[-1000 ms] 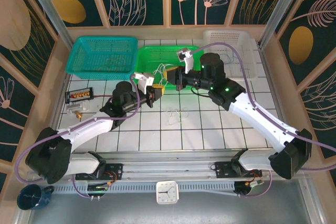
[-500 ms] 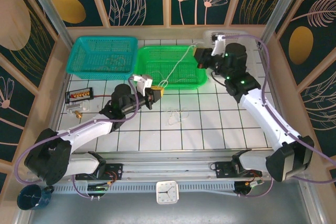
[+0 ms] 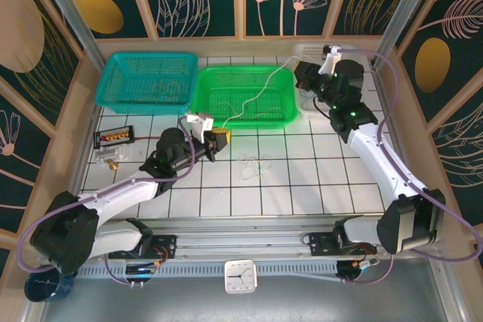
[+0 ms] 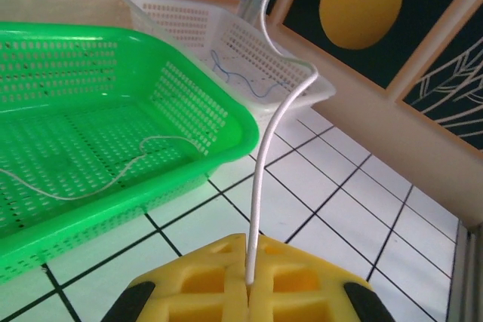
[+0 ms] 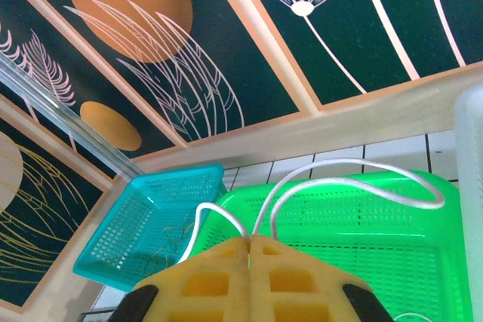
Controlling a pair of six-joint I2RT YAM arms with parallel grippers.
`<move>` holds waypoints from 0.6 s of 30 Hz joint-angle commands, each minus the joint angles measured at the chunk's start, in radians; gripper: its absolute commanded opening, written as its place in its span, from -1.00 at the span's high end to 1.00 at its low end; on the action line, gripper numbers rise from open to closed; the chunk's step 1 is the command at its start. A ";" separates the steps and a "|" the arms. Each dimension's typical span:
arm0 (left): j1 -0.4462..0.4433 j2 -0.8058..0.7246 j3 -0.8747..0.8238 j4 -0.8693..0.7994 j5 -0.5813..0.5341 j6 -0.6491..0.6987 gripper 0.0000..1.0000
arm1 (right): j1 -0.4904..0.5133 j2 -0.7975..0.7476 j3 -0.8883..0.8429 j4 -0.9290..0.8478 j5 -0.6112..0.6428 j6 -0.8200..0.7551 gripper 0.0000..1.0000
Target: Untangle the cables
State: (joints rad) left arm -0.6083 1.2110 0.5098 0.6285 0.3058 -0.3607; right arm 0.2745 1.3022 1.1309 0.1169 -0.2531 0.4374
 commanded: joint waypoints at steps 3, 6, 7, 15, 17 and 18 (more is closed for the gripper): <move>-0.001 -0.045 0.001 -0.044 -0.206 -0.012 1.00 | -0.008 0.008 -0.026 0.056 0.002 0.013 1.00; 0.000 -0.045 0.020 -0.085 -0.298 -0.012 1.00 | -0.014 0.022 -0.031 0.067 -0.014 0.018 1.00; 0.002 -0.033 0.035 -0.100 -0.307 -0.007 1.00 | -0.014 0.034 -0.027 0.068 -0.025 0.018 1.00; 0.065 0.184 0.286 -0.267 -0.304 0.016 1.00 | 0.002 0.195 0.005 0.125 -0.116 0.051 1.00; 0.095 0.247 0.347 -0.290 -0.290 0.009 1.00 | 0.014 0.247 0.020 0.131 -0.115 0.053 1.00; 0.112 0.282 0.378 -0.302 -0.285 0.004 1.00 | 0.020 0.274 0.030 0.134 -0.117 0.055 1.00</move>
State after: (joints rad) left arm -0.5354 1.4307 0.8154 0.4057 0.0261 -0.3580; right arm 0.2768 1.5291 1.1156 0.1947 -0.3412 0.4747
